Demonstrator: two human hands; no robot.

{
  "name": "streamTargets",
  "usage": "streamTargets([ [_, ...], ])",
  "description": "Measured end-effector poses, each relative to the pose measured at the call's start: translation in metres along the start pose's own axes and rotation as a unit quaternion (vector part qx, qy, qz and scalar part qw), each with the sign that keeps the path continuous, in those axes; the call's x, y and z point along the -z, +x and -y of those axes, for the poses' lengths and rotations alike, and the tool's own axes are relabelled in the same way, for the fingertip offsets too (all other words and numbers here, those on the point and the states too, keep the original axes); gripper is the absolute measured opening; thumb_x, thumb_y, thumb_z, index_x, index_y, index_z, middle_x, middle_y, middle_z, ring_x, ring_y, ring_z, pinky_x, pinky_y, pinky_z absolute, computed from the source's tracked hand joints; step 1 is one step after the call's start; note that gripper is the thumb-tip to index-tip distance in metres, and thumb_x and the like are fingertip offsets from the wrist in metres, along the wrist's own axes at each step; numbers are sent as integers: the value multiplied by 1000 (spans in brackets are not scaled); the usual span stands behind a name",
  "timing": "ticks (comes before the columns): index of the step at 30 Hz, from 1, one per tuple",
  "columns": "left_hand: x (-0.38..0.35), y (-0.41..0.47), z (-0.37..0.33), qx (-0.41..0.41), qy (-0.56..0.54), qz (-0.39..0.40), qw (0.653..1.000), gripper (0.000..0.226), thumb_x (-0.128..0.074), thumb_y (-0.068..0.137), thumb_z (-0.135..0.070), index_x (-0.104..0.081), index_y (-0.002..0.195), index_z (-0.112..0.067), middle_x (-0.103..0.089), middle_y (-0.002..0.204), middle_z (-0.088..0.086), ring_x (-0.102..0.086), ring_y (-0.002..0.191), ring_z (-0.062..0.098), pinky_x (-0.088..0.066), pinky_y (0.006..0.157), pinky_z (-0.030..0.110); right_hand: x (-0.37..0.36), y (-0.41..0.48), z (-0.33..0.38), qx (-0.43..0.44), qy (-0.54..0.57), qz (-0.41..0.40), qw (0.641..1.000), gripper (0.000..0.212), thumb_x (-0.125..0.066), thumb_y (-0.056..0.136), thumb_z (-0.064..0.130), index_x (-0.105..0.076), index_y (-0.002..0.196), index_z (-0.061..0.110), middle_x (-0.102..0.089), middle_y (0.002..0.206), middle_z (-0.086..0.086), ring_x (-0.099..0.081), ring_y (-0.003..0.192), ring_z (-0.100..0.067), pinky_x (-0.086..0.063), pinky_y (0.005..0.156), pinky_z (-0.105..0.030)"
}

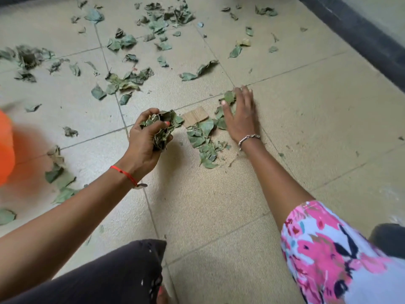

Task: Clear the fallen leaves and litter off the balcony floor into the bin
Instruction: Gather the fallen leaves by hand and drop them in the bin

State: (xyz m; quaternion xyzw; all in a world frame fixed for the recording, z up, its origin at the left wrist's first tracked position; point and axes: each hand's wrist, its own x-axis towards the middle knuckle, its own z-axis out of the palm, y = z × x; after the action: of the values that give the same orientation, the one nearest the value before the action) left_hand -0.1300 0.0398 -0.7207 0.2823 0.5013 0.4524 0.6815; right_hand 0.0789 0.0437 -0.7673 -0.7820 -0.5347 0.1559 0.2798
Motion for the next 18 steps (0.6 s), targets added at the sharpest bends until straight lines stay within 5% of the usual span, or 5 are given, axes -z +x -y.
streamTargets([
  [6, 11, 10, 7, -39, 43, 27, 998, 37, -51, 82, 14, -55, 81, -22, -68, 71, -7, -62, 62, 9, -49, 54, 20, -9, 30, 1, 49, -18, 73, 996, 48, -32, 100, 36, -30, 144, 17, -22, 154, 1, -20, 142, -16, -11, 118, -35],
  [11, 16, 17, 11, -64, 57, 38, 996, 36, -54, 81, 15, -56, 82, -21, -67, 78, -5, -63, 71, 13, -52, 57, 22, -21, 10, 28, 176, 17, 168, 970, 41, -36, 99, 35, -44, 136, 19, -34, 148, 2, -33, 135, -15, -26, 111, -34],
  [15, 16, 19, 12, -74, 59, 51, 994, 34, -54, 81, 13, -55, 83, -20, -67, 77, -4, -63, 70, 13, -53, 57, 20, -31, 2, 44, 237, 3, 182, 954, 40, -44, 95, 38, -50, 131, 23, -37, 145, 4, -28, 134, -13, -24, 109, -32],
  [18, 18, 19, 12, -70, 45, 59, 995, 33, -52, 83, 12, -54, 85, -21, -68, 75, -6, -63, 68, 12, -52, 55, 20, -31, -8, 47, 239, 39, 208, 948, 30, -51, 93, 31, -63, 116, 17, -53, 129, 1, -43, 123, -13, -35, 107, -36],
])
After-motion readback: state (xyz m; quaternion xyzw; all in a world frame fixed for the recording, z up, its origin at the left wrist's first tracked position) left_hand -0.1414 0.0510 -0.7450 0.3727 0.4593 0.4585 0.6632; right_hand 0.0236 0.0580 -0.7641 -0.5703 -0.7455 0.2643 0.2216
